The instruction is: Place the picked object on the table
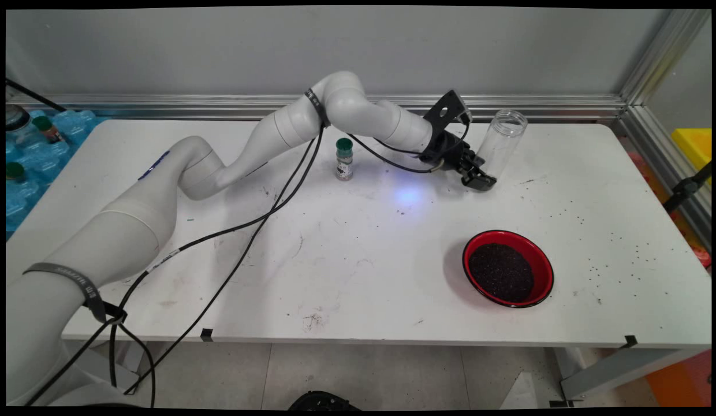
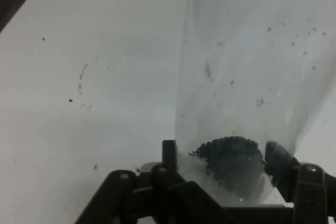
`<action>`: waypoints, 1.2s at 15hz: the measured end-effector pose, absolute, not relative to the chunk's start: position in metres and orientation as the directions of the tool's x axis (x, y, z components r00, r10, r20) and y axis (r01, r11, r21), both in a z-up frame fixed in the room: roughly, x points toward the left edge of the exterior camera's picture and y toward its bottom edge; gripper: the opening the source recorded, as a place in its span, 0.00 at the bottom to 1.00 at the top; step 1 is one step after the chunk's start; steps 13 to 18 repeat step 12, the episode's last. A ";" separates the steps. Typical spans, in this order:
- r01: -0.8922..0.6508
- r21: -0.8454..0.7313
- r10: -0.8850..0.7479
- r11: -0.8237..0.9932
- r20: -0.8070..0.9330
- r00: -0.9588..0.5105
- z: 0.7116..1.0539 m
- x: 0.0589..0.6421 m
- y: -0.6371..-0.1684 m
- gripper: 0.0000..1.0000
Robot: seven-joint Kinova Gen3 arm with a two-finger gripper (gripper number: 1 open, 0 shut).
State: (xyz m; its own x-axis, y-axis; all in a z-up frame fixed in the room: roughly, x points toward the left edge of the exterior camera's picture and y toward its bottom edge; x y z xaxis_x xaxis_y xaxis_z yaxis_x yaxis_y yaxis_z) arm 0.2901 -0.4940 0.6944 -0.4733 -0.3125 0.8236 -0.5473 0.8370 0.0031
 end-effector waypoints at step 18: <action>-0.536 0.022 -0.321 0.844 0.821 -0.472 0.688 0.293 -0.487 1.00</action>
